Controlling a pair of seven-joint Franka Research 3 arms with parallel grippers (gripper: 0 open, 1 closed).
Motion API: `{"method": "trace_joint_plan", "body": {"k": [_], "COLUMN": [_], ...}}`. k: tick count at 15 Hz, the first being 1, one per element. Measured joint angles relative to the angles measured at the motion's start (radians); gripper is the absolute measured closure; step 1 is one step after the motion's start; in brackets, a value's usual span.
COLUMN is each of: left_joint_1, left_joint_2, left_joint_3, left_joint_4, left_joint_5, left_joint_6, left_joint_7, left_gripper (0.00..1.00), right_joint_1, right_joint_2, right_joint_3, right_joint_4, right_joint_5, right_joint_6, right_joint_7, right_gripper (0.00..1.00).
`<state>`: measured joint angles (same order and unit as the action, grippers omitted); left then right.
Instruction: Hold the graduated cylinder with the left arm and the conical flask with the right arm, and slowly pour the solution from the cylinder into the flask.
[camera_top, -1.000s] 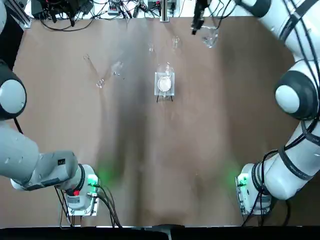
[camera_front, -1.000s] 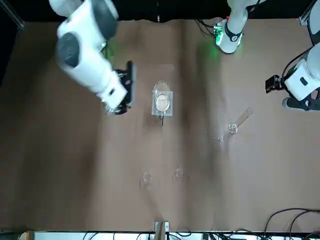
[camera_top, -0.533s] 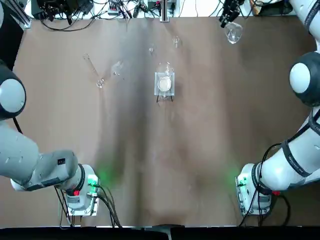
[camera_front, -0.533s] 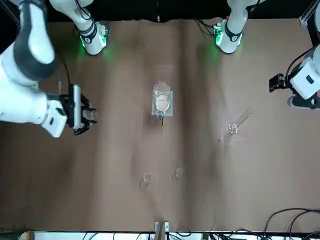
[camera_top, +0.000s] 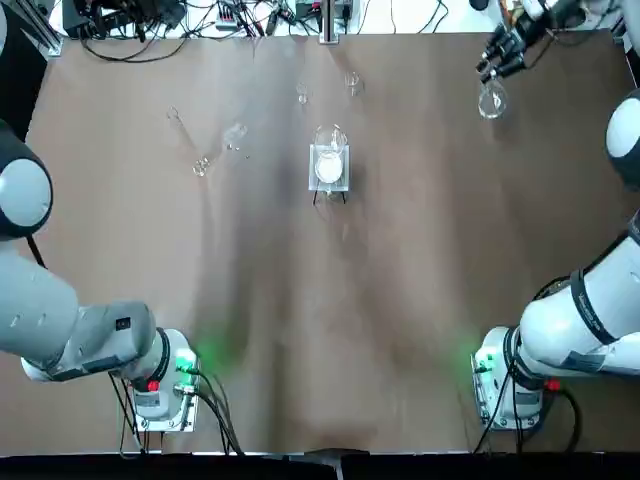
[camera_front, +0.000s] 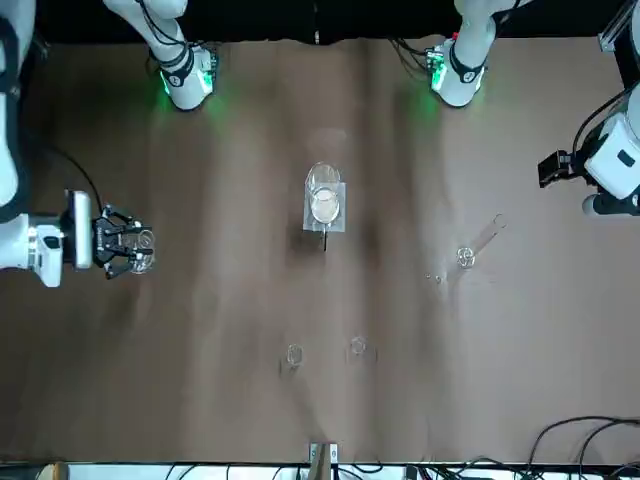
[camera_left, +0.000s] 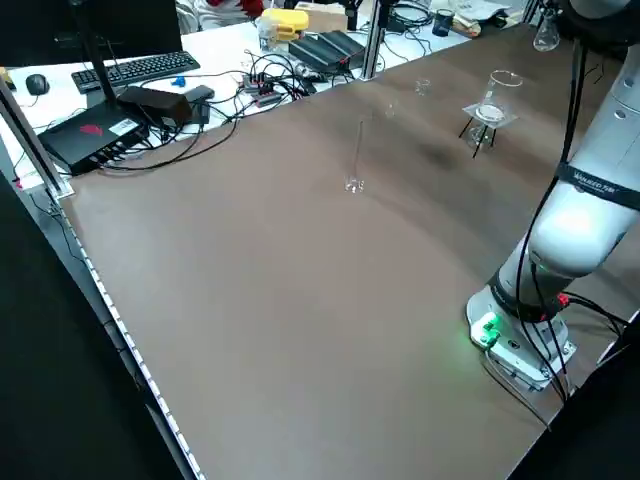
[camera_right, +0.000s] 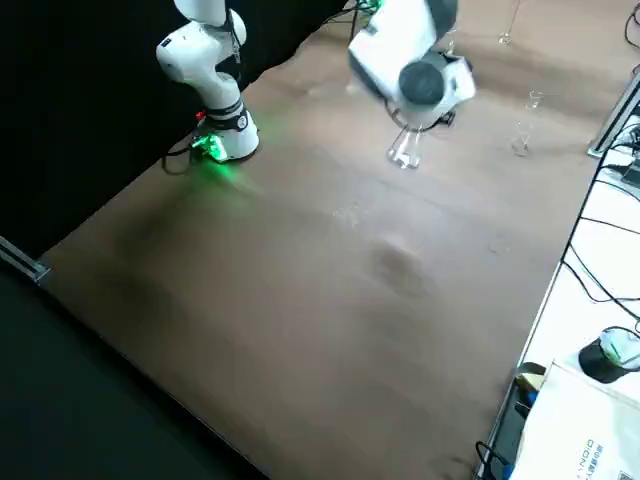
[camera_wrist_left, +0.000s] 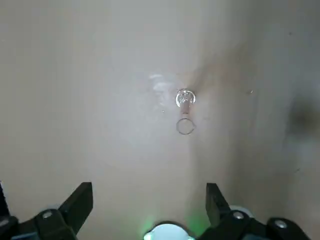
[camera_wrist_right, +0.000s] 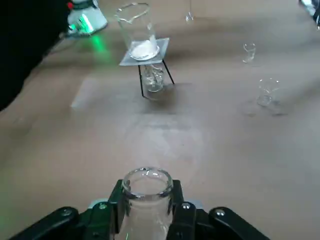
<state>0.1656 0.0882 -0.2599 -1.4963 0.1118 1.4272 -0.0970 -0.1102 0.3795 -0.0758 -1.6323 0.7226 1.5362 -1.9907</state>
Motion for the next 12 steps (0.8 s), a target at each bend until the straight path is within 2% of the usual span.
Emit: {"method": "trace_joint_plan", "body": {"k": [2,4,6,12], "left_joint_1": [-0.034,-0.094,-0.139,-0.153], "left_joint_2": [-0.01,-0.042,-0.08,-0.101], "left_joint_3": [0.028,0.111,0.177,0.185], "left_joint_4": [0.007,0.005,-0.006,-0.049], "left_joint_5": [-0.044,-0.119,-0.138,-0.136], "left_joint_6": [0.009,0.029,0.03,0.027], "left_joint_7": [-0.046,-0.052,-0.039,-0.033], "left_gripper": [0.0,0.0,0.0,0.0], "right_joint_1": [-0.071,-0.128,-0.175,-0.286], "right_joint_2": [0.035,0.077,0.125,0.286], "right_joint_3": [0.0,0.0,0.001,0.002], "right_joint_4": [-0.029,-0.056,-0.079,-0.093], "right_joint_5": [0.034,0.08,0.103,0.15], "right_joint_6": [-0.033,-0.076,-0.108,-0.207], "right_joint_7": [-0.106,-0.216,-0.293,-0.476], "right_gripper": [0.61,0.61,0.61,0.61]}}
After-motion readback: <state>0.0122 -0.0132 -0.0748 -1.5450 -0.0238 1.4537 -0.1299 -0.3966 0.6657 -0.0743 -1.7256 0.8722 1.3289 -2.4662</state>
